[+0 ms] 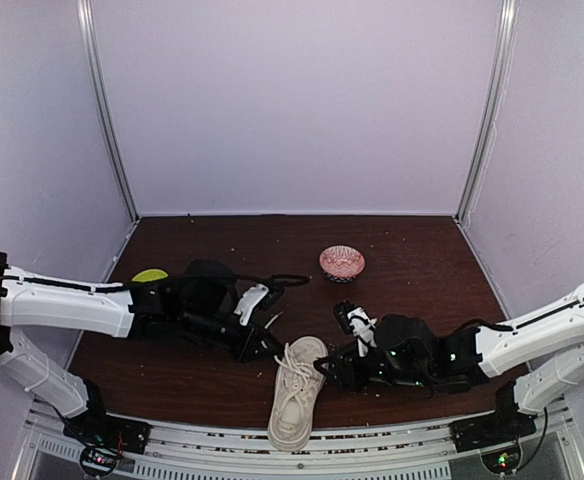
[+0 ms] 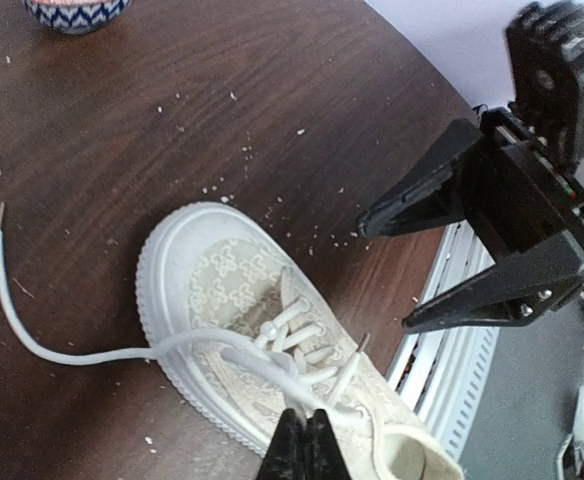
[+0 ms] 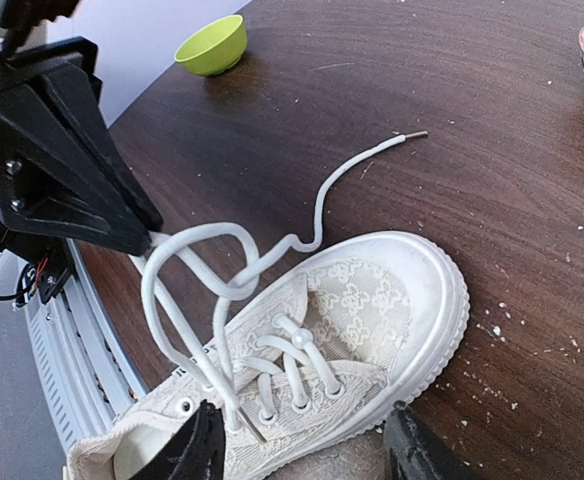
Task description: Tie the shoes
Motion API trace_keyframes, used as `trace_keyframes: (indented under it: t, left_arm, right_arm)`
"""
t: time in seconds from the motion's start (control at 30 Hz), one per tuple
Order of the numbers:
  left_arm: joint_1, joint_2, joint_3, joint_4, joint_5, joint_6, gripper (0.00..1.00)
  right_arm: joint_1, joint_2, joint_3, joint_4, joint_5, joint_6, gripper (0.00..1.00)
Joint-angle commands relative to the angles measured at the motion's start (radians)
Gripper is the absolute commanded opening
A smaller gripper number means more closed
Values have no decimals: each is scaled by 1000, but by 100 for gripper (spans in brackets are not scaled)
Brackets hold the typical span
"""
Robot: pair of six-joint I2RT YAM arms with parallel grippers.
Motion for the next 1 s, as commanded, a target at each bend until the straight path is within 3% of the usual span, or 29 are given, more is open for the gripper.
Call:
trace_keyframes:
  t: [0.0, 0.23, 0.5, 0.63, 0.77, 0.97]
  left_arm:
    - [8, -56, 73, -237, -105, 254, 0]
    - [4, -81, 131, -355, -123, 451, 0]
    - [-35, -109, 172, -440, -271, 591, 0]
    - [-66, -105, 176, -466, -360, 597, 0]
    - [-69, -115, 148, -446, -340, 544, 0]
    - [-69, -195, -13, -233, -274, 376, 0]
  right_arm:
    - [-7, 22, 44, -14, 40, 23, 55]
    - [-12, 29, 49, -15, 33, 25, 56]
    - [-31, 45, 87, -55, 42, 35, 56]
    - [-66, 61, 115, -92, 44, 36, 56]
    - [-112, 104, 186, -181, 50, 33, 56]
    - [-147, 268, 399, -320, 93, 9, 55]
